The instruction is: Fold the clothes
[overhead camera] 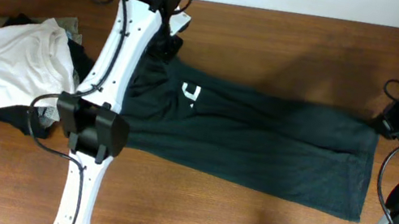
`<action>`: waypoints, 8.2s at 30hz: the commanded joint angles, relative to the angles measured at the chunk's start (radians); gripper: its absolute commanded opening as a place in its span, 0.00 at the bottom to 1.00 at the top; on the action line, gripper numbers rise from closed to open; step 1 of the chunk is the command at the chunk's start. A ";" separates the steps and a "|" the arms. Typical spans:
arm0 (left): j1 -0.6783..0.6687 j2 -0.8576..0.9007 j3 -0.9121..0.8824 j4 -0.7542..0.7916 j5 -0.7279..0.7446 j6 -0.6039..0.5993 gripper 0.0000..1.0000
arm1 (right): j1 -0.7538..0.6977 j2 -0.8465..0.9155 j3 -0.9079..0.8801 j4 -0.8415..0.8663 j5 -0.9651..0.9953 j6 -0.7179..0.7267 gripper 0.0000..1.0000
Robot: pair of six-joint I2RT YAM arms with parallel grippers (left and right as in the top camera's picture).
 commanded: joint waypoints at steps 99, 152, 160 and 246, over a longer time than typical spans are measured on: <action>0.327 -0.605 -0.594 0.063 0.238 -0.018 0.63 | -0.146 0.079 -0.254 -0.141 0.018 -0.351 0.38; 0.327 -0.927 -0.594 0.043 0.279 -0.018 0.77 | 0.662 -0.375 -0.283 -0.129 0.080 -0.176 0.07; 0.327 -0.927 -0.594 0.044 0.279 -0.018 0.77 | 0.902 -0.245 -0.349 0.263 0.294 -0.089 0.80; 0.220 -0.279 -1.402 0.914 0.579 -0.101 0.95 | 0.847 -0.796 -0.184 -0.297 0.192 0.073 0.74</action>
